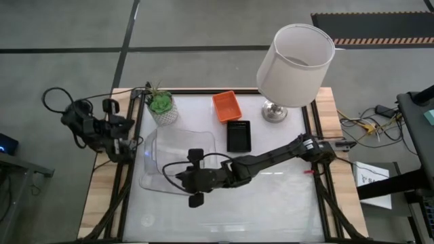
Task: Stack baskets by color
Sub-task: Stack the right transparent bin on the stacked transparent bins
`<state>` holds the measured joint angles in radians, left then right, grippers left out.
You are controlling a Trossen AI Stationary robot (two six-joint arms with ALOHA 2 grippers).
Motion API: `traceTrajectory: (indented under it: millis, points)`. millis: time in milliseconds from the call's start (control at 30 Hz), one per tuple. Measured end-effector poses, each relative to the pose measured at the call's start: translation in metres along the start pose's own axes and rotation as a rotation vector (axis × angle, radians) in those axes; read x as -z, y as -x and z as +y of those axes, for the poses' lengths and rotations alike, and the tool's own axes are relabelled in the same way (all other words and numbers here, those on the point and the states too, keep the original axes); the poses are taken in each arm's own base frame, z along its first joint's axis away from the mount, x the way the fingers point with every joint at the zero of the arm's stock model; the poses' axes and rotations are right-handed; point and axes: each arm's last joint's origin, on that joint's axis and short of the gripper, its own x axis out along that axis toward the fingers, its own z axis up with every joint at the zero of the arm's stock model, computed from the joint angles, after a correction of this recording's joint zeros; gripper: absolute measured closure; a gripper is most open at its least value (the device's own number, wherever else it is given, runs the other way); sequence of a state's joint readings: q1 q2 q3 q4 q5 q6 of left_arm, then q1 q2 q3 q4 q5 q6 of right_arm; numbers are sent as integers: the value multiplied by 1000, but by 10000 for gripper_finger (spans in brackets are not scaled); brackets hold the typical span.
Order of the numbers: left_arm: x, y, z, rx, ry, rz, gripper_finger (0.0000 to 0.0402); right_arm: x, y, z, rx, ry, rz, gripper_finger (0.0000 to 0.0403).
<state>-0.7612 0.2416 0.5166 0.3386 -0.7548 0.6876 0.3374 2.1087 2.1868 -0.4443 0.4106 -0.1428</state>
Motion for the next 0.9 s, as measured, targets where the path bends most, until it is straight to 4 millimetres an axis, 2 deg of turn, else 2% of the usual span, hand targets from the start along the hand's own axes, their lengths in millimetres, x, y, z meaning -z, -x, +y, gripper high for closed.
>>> traceTrajectory:
  millis: [500, 733, 900]
  points:
    - [-1, 4, 5, -11, 16, -12, 400, 10, -20, 14, -83, -4, -27, 394]
    - [4, 1, -2, 6, -5, 9, 400, 10, -20, 14, -96, -11, -34, 394]
    - [8, -7, -14, 35, 1, 45, 400, 9, -20, 13, -93, -47, -38, 394]
